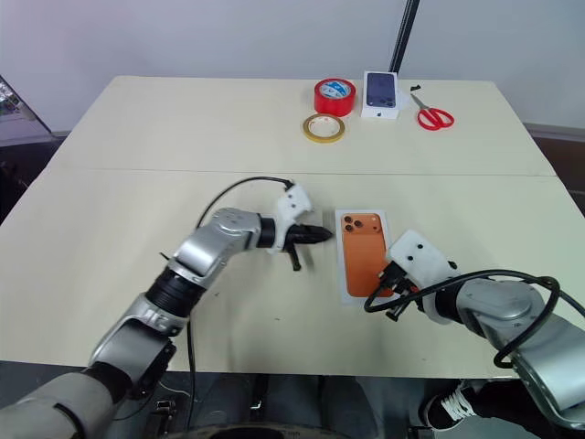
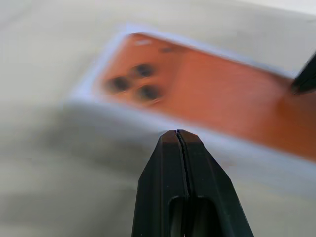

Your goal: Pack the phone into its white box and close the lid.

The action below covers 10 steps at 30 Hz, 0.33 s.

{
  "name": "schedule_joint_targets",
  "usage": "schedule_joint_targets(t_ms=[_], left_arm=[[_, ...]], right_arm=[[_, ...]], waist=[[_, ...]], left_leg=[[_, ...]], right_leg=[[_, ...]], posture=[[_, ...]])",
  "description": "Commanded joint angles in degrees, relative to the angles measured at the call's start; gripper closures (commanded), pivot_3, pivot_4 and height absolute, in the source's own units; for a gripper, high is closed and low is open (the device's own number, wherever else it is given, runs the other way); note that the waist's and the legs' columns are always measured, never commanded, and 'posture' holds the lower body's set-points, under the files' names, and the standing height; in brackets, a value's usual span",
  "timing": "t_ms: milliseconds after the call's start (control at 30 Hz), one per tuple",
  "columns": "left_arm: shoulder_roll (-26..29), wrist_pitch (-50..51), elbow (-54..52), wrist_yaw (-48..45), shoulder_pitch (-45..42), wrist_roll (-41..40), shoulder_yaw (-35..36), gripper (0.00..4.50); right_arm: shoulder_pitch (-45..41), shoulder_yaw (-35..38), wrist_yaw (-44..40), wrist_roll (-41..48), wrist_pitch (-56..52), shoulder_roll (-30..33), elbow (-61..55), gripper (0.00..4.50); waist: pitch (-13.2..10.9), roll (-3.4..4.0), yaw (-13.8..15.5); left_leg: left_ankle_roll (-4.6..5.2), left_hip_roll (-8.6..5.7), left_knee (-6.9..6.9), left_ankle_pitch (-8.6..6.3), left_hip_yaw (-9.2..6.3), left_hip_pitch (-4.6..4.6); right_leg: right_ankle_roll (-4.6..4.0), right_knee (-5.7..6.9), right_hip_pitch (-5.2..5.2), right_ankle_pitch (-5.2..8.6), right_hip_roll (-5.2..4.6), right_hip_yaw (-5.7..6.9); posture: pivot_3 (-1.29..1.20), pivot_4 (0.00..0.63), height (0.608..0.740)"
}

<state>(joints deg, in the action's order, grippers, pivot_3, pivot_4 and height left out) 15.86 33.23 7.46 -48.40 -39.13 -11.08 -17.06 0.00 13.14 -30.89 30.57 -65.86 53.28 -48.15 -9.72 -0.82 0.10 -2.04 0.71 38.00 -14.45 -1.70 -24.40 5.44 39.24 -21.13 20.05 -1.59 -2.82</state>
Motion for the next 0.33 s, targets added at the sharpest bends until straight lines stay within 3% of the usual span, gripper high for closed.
schedule_joint_targets(t_ms=[33,167,333], left_arm=[[6.65,-1.15,-5.53,-0.62,2.89,-3.26,9.49,4.5],[14.44,-2.28,-5.97,-0.69,7.72,-5.17,17.55,4.5],[19.45,-2.53,-8.05,-0.27,13.65,-5.89,22.36,4.5]], right_arm=[[0.59,7.53,-2.31,0.38,6.6,-1.87,-0.24,4.47],[3.17,10.76,-4.79,-0.02,11.91,-3.03,2.83,4.47],[3.74,9.71,-6.39,-0.8,16.48,-3.31,6.95,4.47]], waist=[[-0.01,-0.01,-0.04],[-0.01,-0.01,-0.01],[-0.01,-0.01,0.61]], left_leg=[[0.0,0.0,-0.01,0.0,0.0,-0.01],[0.0,0.03,-0.02,0.0,0.0,0.01],[0.0,-0.04,0.01,0.0,0.01,0.01]], right_leg=[[0.0,0.0,-0.01,0.0,-0.01,0.0],[0.0,-0.02,0.02,0.0,-0.06,0.01],[0.0,-0.03,0.06,0.0,-0.12,0.01]], posture=[[0.0,0.15,0.717],[0.0,0.15,0.717],[0.0,0.15,0.717]])
